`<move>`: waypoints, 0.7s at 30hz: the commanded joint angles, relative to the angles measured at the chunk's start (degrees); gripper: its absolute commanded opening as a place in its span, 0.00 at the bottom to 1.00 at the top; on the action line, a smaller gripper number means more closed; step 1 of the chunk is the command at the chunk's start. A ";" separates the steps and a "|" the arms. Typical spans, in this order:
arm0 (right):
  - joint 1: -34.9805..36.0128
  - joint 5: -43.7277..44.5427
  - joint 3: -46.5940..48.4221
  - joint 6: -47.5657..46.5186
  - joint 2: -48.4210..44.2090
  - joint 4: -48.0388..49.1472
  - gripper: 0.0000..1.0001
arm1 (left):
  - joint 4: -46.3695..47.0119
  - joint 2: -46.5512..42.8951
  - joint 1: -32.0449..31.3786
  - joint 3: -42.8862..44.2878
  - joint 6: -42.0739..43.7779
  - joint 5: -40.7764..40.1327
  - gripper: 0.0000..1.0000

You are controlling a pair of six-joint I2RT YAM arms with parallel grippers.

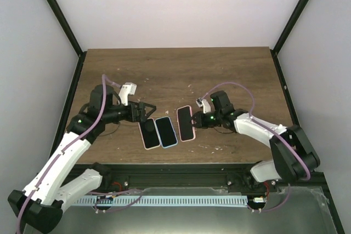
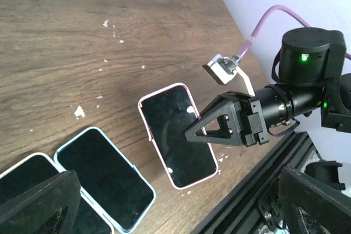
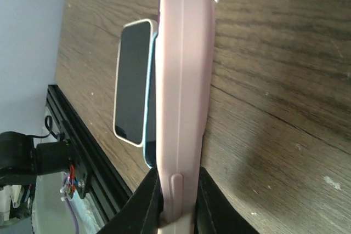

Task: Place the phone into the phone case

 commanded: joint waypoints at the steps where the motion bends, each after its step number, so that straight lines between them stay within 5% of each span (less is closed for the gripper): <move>1: -0.74 -2.38 3.57 -2.97 2.51 0.09 0.11 | -2.66 -2.90 0.03 0.25 1.56 -3.88 1.00; 11: -1.49 -4.58 3.89 -3.19 11.89 4.42 0.14 | -2.30 -3.69 0.03 -1.32 1.57 -2.78 1.00; 21: -3.30 0.73 4.06 -2.76 13.65 3.62 0.52 | -4.16 -4.03 0.03 -0.22 1.46 -6.91 1.00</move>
